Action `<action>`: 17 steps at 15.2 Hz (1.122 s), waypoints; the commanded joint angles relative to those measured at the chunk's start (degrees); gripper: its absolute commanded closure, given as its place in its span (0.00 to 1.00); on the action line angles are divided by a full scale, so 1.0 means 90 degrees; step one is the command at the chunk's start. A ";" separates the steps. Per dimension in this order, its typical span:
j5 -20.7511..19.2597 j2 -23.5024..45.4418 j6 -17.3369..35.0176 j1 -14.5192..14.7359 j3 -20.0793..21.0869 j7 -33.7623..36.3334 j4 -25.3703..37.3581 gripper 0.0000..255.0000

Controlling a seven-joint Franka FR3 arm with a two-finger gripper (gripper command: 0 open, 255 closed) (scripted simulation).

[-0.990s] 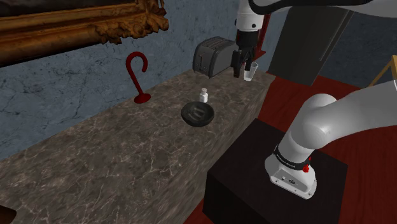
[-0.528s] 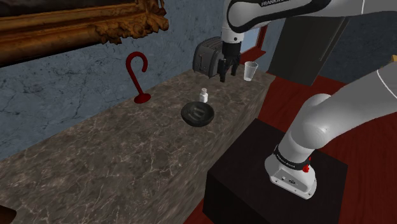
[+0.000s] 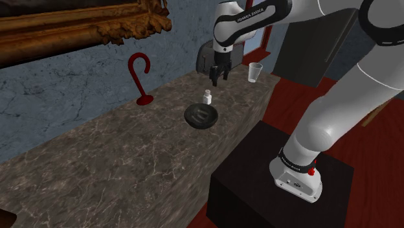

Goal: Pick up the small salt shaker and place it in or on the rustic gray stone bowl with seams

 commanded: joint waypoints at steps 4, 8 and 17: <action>0.0077 0.1179 0.0725 -0.0007 -0.0065 -0.0164 0.0579 0.00; 0.0173 0.2136 0.1128 -0.0048 -0.0102 -0.0323 0.1223 0.00; 0.0264 0.2708 0.1795 -0.0073 -0.0089 -0.0403 0.1145 0.00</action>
